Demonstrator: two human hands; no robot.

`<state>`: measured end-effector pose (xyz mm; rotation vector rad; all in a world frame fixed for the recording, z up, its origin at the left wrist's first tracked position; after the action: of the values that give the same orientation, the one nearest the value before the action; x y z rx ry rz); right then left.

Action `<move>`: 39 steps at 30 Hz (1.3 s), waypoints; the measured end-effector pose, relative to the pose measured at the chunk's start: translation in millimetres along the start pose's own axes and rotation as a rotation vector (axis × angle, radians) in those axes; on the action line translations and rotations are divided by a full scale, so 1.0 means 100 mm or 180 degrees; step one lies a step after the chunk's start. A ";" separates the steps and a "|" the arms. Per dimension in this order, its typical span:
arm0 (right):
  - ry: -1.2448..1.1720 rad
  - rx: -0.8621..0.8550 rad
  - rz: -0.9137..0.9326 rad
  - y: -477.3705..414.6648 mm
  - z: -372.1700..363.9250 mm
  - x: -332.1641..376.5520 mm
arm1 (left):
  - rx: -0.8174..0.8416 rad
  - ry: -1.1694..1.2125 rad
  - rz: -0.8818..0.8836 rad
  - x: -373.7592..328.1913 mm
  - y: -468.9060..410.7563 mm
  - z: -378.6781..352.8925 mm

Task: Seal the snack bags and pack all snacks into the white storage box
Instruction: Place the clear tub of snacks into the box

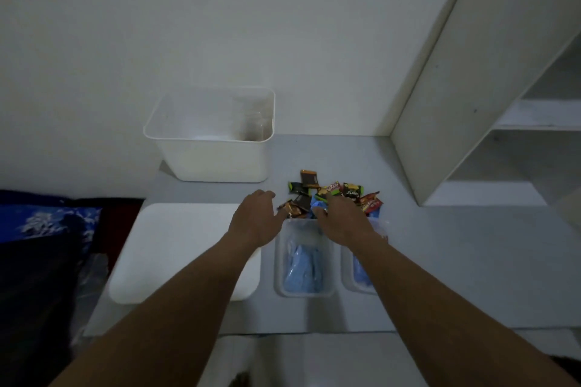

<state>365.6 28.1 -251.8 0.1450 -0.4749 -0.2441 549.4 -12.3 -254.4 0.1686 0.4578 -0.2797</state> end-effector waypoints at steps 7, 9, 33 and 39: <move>-0.0206 0.0181 -0.0290 0.28 -0.45 -0.25 | 0.0410 -0.0058 0.0395 0.10 0.23 -0.51; -0.0262 0.0352 -0.0428 0.32 -0.59 -0.31 | 0.0572 0.0070 0.0614 0.15 0.27 -0.66; -0.1432 -0.0413 -0.0806 0.64 0.45 -1.00 | 0.0530 0.1525 0.0656 -1.07 0.21 -0.52; -0.1541 -0.0368 -0.1147 0.71 0.30 -1.51 | 0.0845 0.1489 0.0799 -1.20 0.18 -1.00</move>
<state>235.6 134.0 -277.6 0.0555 -0.9144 -0.6669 410.3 54.2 -285.8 0.5537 0.8548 -0.0491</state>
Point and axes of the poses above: each hand's wrist, its own y-axis away from the middle knuckle, its own z-axis out of the back of the hand, x = y × z, the point moved 4 cm from there along -y, towards the middle knuckle, and after that the axes turned 2 degrees about -y, right-handed, at the moved point
